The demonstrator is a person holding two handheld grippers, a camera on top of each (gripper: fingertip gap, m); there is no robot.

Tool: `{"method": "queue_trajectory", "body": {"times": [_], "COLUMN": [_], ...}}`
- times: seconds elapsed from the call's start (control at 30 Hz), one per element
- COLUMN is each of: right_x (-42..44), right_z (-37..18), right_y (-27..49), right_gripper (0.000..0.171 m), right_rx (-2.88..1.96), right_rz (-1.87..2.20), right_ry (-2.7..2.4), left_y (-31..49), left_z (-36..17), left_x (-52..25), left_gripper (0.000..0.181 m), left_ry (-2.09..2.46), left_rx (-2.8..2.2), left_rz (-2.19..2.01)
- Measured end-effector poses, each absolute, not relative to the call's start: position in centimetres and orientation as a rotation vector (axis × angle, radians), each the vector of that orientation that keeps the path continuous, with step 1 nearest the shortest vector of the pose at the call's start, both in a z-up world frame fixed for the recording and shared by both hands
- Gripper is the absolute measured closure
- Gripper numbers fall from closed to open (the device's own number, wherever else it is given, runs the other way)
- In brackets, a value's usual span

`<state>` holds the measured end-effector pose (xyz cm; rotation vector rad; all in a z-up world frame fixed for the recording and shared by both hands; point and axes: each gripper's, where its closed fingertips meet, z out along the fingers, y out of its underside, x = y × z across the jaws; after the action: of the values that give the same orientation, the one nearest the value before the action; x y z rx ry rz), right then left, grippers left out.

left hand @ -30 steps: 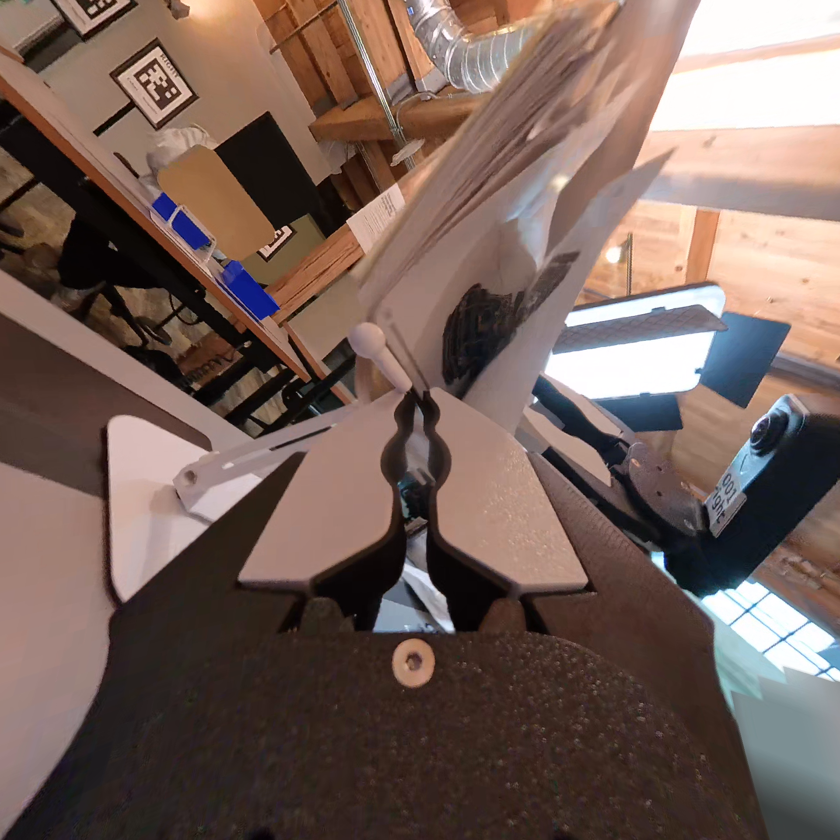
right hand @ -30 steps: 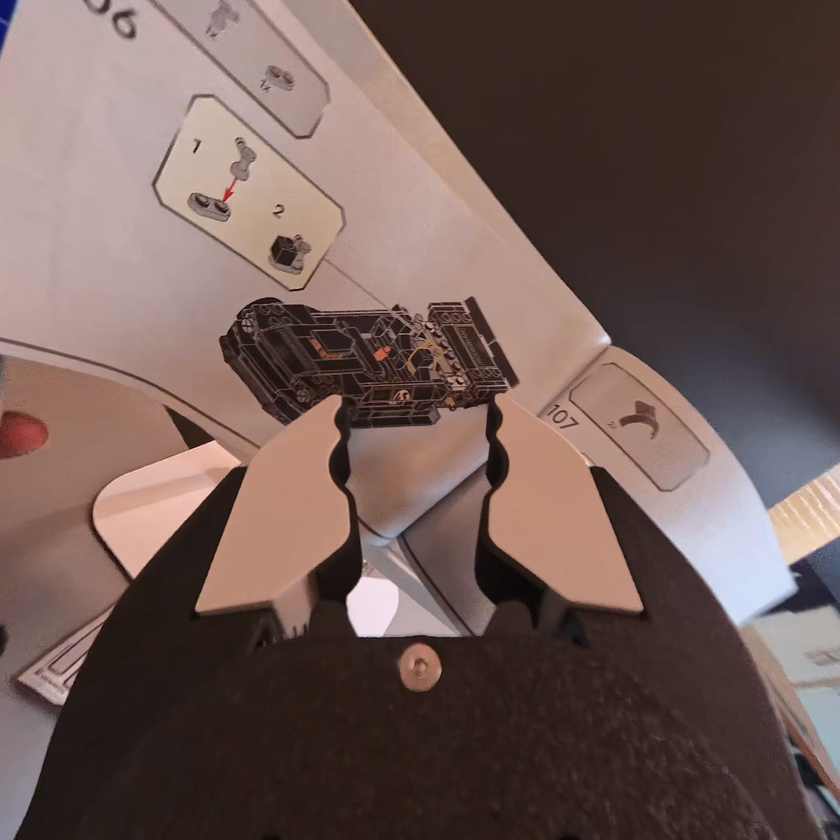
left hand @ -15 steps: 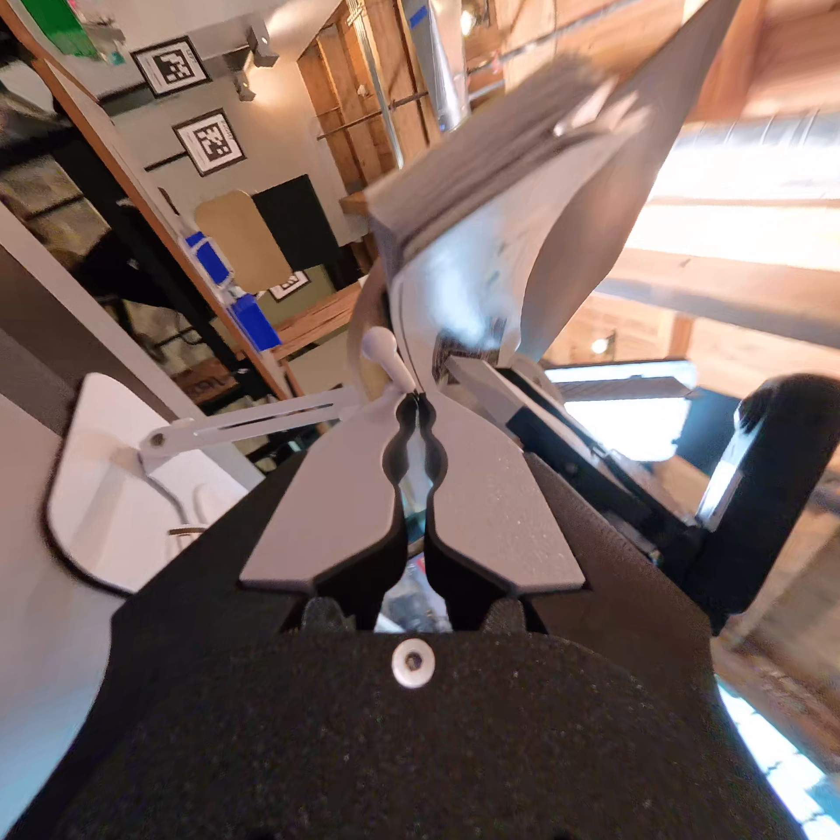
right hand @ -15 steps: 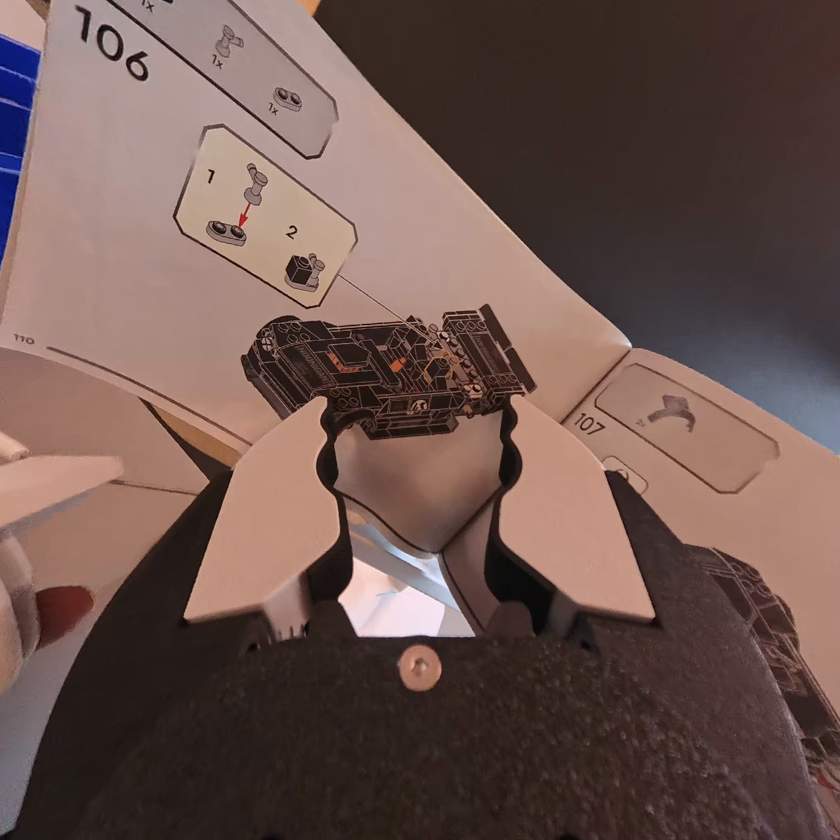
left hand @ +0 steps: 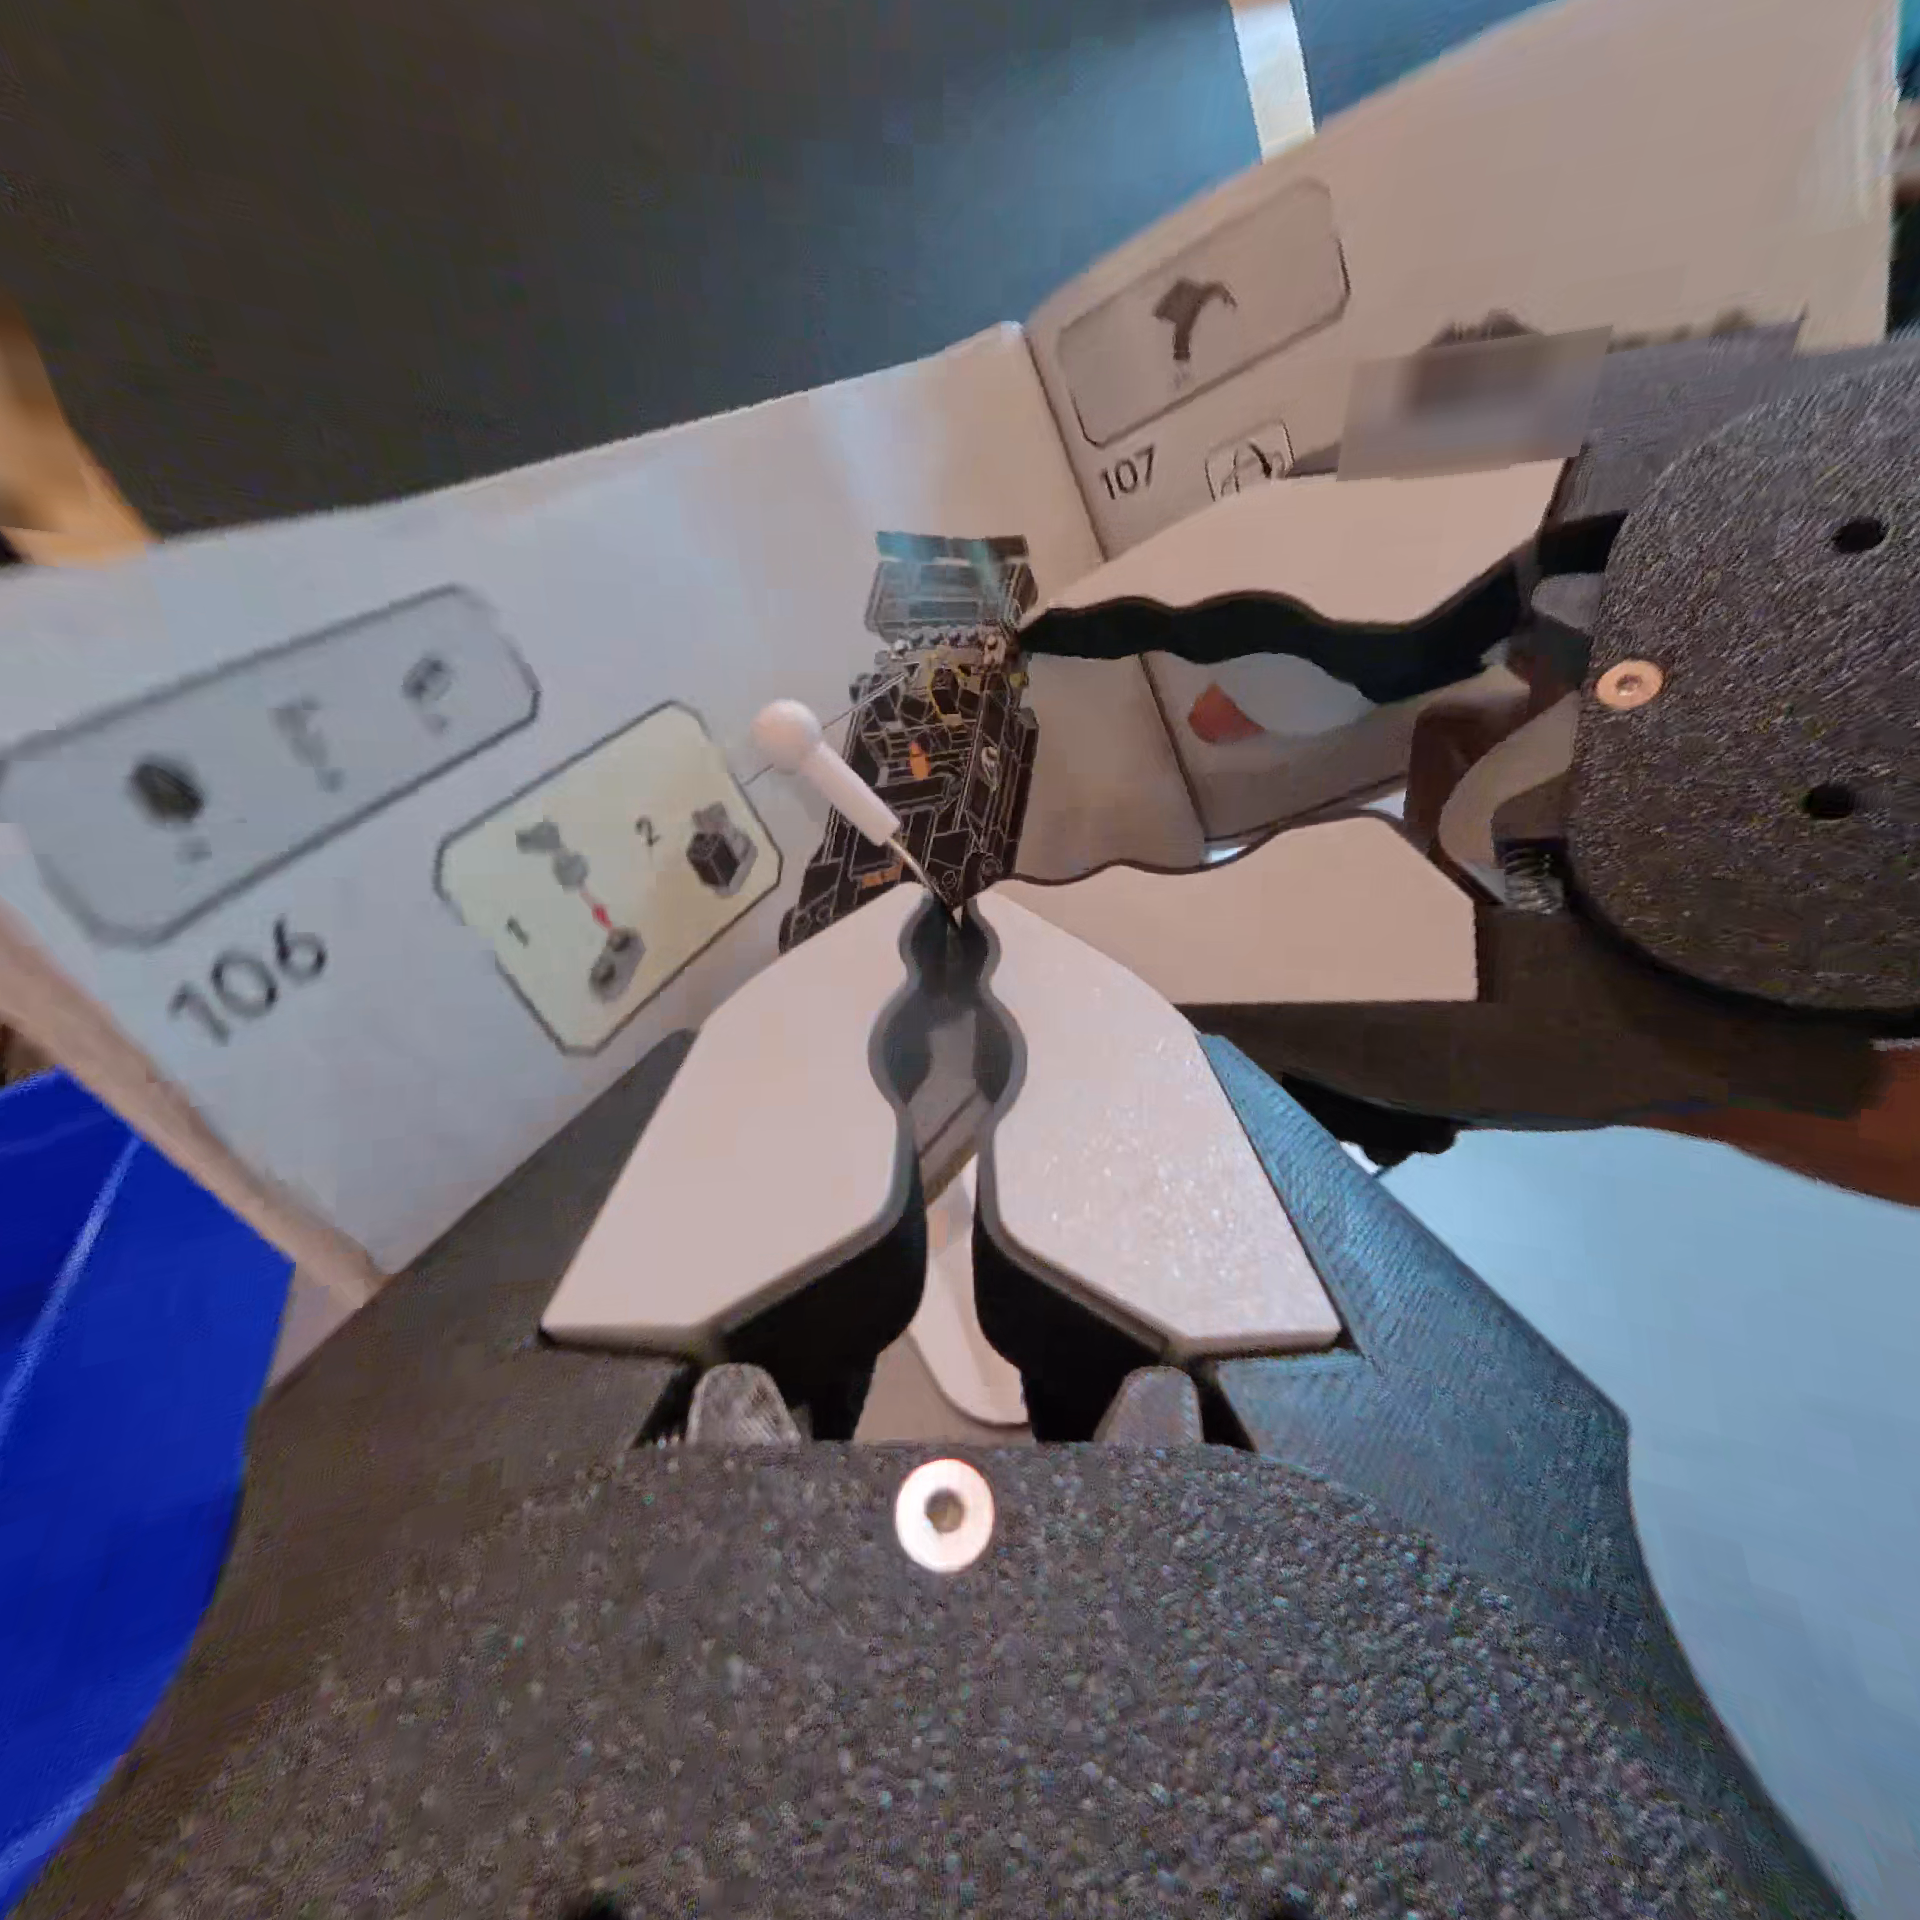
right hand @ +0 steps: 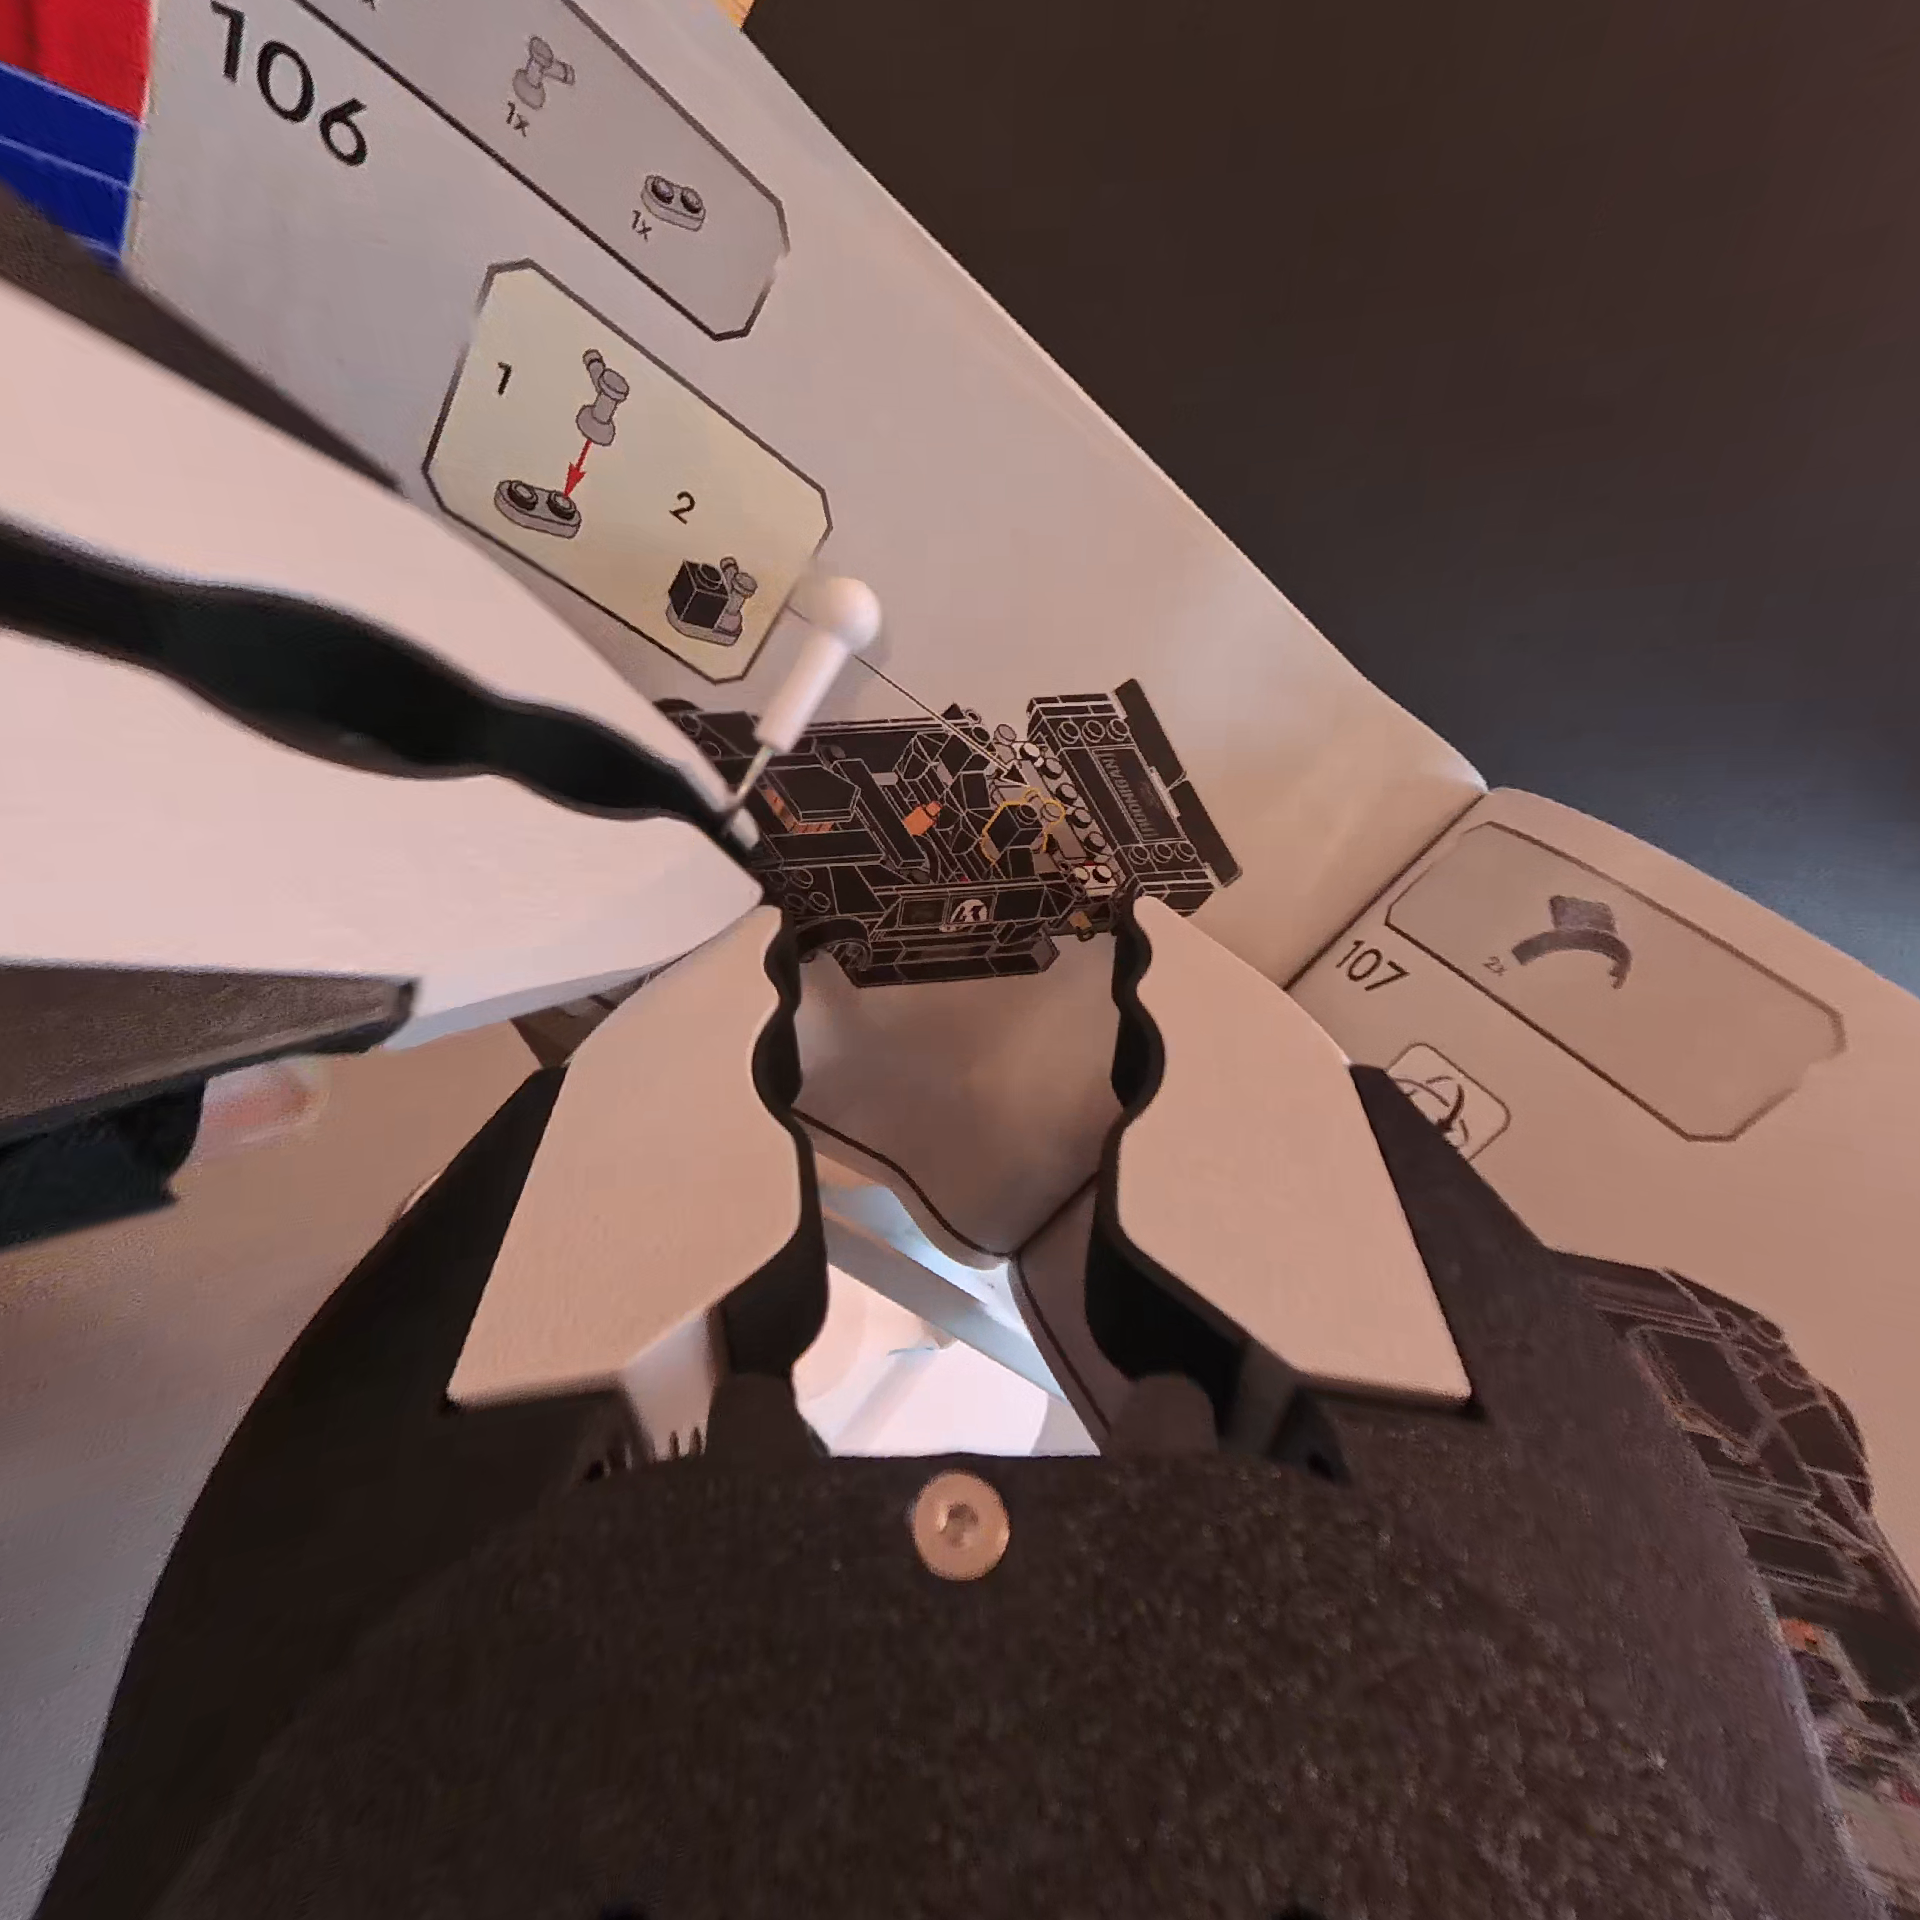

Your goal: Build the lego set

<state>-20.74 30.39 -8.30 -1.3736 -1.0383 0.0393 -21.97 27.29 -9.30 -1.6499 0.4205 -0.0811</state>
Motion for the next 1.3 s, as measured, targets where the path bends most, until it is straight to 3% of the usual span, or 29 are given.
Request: {"method": "queue_trajectory", "body": {"times": [0.3, 0.4, 0.63, 1.07, 1.3], "right_x": [-15.6, -14.5, -15.5, -15.7, -14.3], "right_z": [-8.9, -10.3, -10.6, -11.8, -10.8], "right_y": [30.5, 31.2, 31.9, 31.1, 30.5], "right_gripper": [0.121, 0.108, 0.102, 0.118, 0.118], "right_rx": [-1.406, -1.482, -1.509, -1.466, -1.405], "right_rz": [0.215, 0.256, 0.432, 0.507, 0.565], "right_ry": [-0.882, -0.799, -0.7, -0.849, -0.866], "left_y": [28.1, 28.1, 28.2, 28.7, 28.8], "left_z": [-9.6, -9.6, -10.5, -12.2, -12.5], "left_x": [-21.3, -20.7, -18.2, -17.1, -17.1], "left_gripper": [0.175, 0.176, 0.178, 0.171, 0.171], "left_ry": [0.595, 0.653, 1.014, 1.974, 1.837], "left_rx": [-1.745, -1.749, -1.687, -1.544, -1.678], "left_rz": [0.23, 0.315, 0.667, 1.035, 0.962]}}
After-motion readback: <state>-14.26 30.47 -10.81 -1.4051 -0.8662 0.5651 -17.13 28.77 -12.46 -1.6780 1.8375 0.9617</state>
